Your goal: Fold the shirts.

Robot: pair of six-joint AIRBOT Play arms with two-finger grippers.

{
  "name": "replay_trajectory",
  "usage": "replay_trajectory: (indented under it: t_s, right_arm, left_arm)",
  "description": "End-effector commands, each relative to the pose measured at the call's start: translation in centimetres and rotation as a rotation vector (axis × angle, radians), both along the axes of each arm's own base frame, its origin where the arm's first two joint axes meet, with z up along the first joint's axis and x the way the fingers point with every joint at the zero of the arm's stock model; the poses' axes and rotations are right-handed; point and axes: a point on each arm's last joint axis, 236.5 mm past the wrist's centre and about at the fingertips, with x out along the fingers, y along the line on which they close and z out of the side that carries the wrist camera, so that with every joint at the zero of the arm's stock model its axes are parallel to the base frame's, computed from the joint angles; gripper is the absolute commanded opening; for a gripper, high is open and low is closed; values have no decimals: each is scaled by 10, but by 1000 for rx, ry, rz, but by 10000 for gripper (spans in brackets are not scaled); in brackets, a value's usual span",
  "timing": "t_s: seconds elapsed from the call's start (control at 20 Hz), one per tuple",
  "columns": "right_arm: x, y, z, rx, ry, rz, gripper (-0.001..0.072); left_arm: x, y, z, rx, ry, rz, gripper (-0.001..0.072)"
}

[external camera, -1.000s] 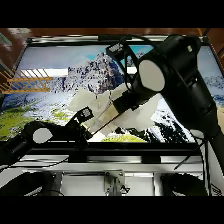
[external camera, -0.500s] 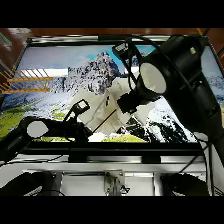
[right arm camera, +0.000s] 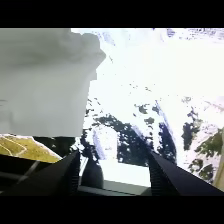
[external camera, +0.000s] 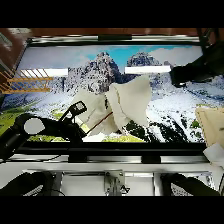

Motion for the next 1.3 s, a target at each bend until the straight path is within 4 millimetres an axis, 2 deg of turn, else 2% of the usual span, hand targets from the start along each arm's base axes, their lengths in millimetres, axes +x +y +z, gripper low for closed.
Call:
replay_trajectory:
  t_s: [0.0, 0.1, 0.2, 0.3, 0.4, 0.55, 0.65, 0.8, 0.9, 1.0, 1.25]
  right_arm:
    - [16, 5, -17, -23, -18, 628, 551]
    - [19, 45, -27, 4, -76, 979, 551]
    - [25, 64, -48, -26, -49, 1106, 551]
    - [37, 70, -72, -105, -10, 1173, 552]
    - [54, 80, -85, -163, -30, 1207, 552]
    - [88, 93, -79, -210, -162, 1168, 552]
    - [95, 99, -75, -205, -203, 1163, 553]
    - [83, 105, -91, -138, -134, 1197, 553]
    - [60, 117, -104, -43, -50, 1252, 553]
    - [41, 114, -118, -47, 66, 1294, 553]
    - [45, 128, -133, -24, 73, 1315, 553]
  left_arm:
    - [-8, 15, -6, 58, 18, -60, 43]
    - [-3, 22, -8, 76, 1, -59, 43]
    - [2, 27, -8, 80, -9, -47, 43]
    - [11, 31, -7, 80, -36, -37, 43]
    - [20, 35, -7, 84, -67, -25, 44]
    - [22, 36, -7, 95, -87, -43, 43]
    - [22, 36, -7, 99, -100, -66, 43]
    - [29, 34, -5, 92, -135, -65, 43]
    - [32, 33, -4, 90, -152, -67, 43]
    - [33, 33, -3, 89, -156, -67, 43]
    - [34, 33, -3, 91, -171, -85, 43]
